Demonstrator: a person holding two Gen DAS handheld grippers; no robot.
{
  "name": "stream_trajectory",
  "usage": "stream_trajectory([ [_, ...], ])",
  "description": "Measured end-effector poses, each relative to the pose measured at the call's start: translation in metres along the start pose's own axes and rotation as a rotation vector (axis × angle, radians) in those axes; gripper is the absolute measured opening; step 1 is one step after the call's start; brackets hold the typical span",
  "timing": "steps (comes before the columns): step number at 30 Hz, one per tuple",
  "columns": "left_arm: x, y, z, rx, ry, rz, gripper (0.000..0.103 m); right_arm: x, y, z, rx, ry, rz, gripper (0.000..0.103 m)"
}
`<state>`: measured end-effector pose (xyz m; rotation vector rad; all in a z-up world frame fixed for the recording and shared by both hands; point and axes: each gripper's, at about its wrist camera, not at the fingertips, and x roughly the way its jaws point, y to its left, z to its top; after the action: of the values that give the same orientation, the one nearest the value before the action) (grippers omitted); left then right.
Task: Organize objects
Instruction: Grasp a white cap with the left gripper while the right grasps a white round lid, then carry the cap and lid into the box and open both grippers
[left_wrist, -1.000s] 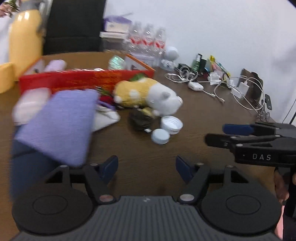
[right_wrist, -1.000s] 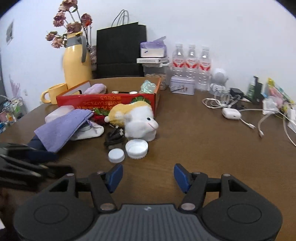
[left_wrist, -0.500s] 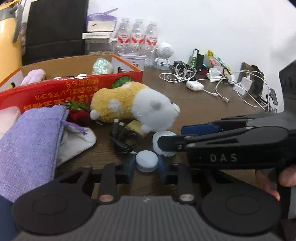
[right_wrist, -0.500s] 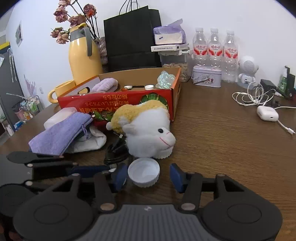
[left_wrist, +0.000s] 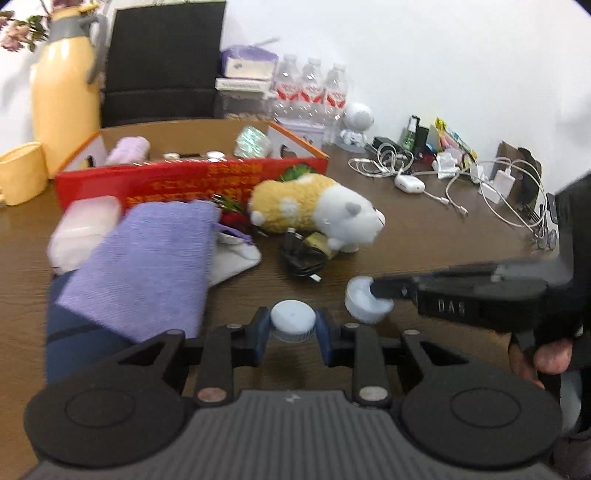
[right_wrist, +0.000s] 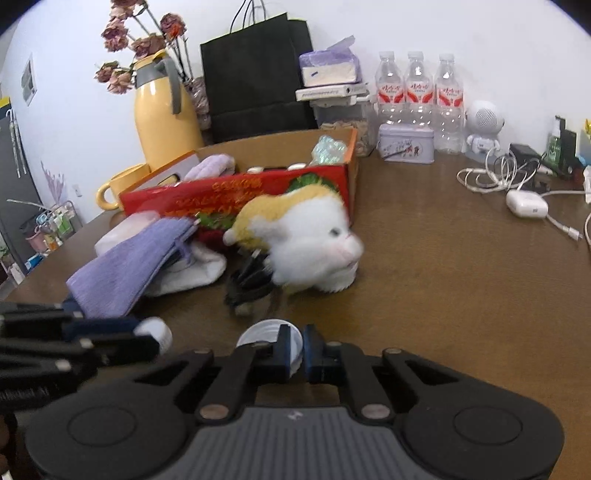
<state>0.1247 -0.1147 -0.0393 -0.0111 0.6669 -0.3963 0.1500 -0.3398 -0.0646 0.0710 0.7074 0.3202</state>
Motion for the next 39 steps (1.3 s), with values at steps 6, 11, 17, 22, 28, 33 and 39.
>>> stream_trajectory([
  [6,-0.037,0.012,-0.012,-0.014,-0.043,0.018,0.028,-0.030,0.039,-0.025,-0.036,-0.010,0.009,0.003],
  [11,-0.052,0.025,-0.021,-0.049,-0.048,0.026,0.028,-0.051,0.058,-0.036,-0.038,-0.022,-0.012,0.003],
  [17,-0.063,0.032,-0.020,-0.057,-0.083,0.032,0.028,-0.056,0.066,-0.034,-0.055,-0.022,-0.029,0.003],
  [22,-0.057,0.048,0.008,-0.029,-0.102,0.034,0.028,-0.058,0.067,-0.015,-0.063,-0.056,-0.003,0.003],
  [28,-0.018,0.091,0.102,0.008,-0.146,0.005,0.028,-0.037,0.067,0.057,-0.163,-0.121,-0.018,0.003],
  [33,0.083,0.134,0.190,0.008,-0.013,0.063,0.028,0.028,0.062,0.150,-0.243,-0.119,-0.011,0.003],
  [39,0.206,0.182,0.239,-0.074,0.168,0.199,0.028,0.169,0.065,0.242,-0.289,0.039,-0.085,0.003],
])
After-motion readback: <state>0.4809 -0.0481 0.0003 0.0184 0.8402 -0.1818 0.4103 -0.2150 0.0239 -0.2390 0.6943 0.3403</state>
